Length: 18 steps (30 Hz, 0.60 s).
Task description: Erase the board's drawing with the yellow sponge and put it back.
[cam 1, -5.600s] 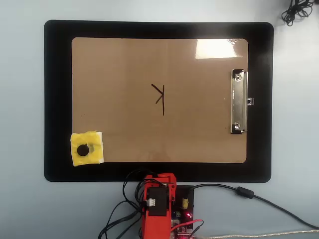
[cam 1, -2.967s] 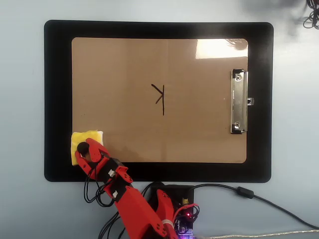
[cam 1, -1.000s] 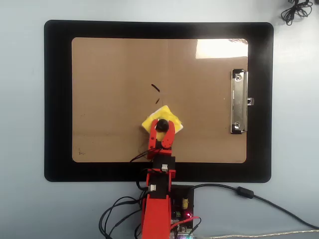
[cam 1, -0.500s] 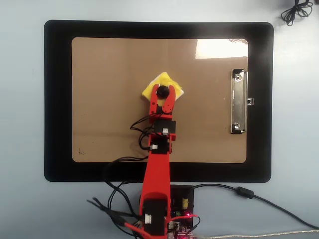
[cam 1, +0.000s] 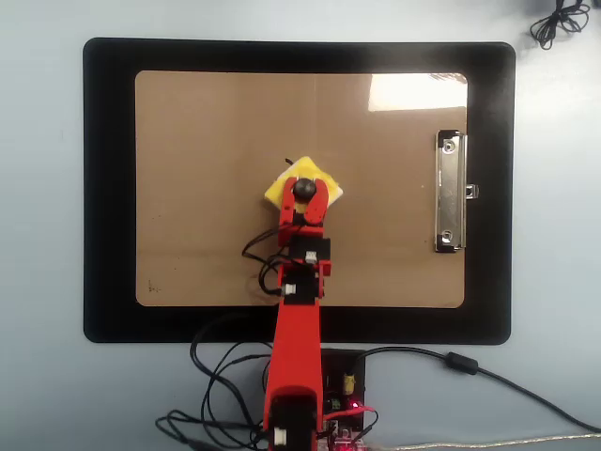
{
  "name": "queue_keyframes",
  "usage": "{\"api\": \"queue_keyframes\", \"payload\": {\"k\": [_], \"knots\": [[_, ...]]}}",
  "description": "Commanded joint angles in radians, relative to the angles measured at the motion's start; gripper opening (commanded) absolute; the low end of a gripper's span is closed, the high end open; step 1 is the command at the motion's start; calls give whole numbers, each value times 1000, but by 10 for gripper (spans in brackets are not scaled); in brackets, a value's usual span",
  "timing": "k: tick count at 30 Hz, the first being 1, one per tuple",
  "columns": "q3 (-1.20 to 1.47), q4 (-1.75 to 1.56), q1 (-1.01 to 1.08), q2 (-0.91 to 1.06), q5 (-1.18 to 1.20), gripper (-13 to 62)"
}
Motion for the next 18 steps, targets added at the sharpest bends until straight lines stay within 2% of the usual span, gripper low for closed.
{"api": "queue_keyframes", "payload": {"k": [1, 3, 6, 13, 15, 18], "knots": [[-95, -20, -17, -100, -14, -80], [-178, -17, -28, -176, -26, -80], [-106, -9, -48, -120, -34, -80], [387, -9, -103, 387, -34, -80], [396, -11, -115, 397, -34, -80], [284, -28, -120, 242, -34, -80]]}}
